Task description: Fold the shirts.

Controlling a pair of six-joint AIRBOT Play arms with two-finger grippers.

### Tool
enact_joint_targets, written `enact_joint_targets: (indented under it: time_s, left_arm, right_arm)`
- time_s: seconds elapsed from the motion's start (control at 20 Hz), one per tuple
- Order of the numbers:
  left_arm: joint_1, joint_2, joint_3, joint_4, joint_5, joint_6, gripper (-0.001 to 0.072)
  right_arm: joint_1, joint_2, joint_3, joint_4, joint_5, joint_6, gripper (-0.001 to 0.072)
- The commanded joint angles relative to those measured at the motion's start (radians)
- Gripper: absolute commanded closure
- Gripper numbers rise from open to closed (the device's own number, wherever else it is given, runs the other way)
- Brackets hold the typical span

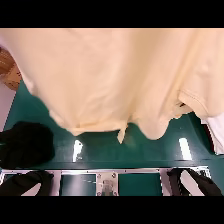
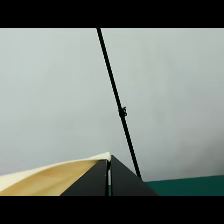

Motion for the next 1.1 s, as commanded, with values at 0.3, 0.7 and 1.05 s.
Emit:
enact_joint_targets:
  time_s: [0.3,0.7,1.05]
  left_arm:
    - [0.0,-0.602,-0.055,-0.001,0.01,0.0,0.0681]
    - [0.002,-0.932,-0.055,-0.039,0.039,-0.023,0.0615]
    - [0.1,-0.841,0.017,0.004,-0.179,-0.05,0.0286]
  right_arm:
    - [0.179,-0.573,0.0,0.027,0.105,-0.013,0.0693]
    - [0.288,-0.916,-0.082,0.02,0.117,-0.002,0.0667]
    - [0.097,-0.805,-0.138,0.016,0.468,-0.01,0.0501]
